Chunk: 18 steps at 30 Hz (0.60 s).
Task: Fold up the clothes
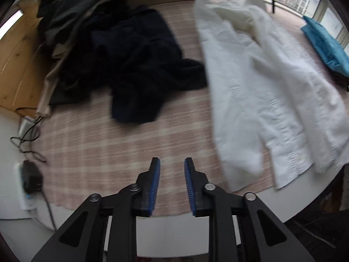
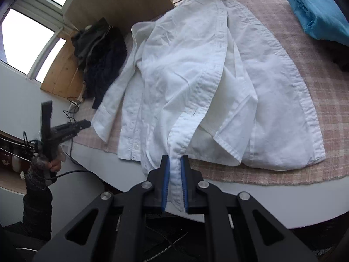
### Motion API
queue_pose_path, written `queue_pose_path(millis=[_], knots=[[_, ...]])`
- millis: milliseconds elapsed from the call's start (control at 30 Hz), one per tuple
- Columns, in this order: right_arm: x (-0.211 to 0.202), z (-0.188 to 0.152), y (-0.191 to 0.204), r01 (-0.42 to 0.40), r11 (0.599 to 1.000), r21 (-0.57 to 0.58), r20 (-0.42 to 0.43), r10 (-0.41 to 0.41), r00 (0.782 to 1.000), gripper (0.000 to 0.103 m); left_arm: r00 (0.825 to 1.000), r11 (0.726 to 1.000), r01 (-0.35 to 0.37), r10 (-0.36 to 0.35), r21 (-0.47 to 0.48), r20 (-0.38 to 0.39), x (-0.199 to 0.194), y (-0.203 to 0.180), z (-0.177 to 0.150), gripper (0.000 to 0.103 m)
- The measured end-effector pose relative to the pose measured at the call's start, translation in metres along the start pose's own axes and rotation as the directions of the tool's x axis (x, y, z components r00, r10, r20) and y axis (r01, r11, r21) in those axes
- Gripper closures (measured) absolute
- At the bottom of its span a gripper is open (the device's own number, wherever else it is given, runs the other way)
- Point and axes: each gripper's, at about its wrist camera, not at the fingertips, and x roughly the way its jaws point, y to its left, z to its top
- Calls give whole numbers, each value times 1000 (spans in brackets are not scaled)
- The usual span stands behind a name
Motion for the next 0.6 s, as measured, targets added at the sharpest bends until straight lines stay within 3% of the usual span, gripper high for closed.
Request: queue_pose_path(millis=[100, 200, 333, 500, 600], knots=[[-28, 16, 0, -39, 999, 15, 53, 38, 998, 92, 1000, 1000, -4, 4, -17, 1, -7, 14, -17, 78], [-47, 38, 11, -34, 999, -17, 108, 35, 994, 92, 997, 998, 70, -70, -1, 32, -20, -7, -32, 77], [-42, 80, 50, -61, 993, -97, 139, 74, 988, 92, 986, 988, 154, -155, 23, 57, -19, -36, -37, 74], [8, 111, 134, -133, 963, -235, 40, 146, 988, 92, 982, 985, 166, -169, 43, 80, -44, -60, -46, 73], [52, 104, 170, -121, 949, -291, -113, 92, 989, 89, 978, 981, 190, -193, 49, 84, -56, -66, -57, 73]])
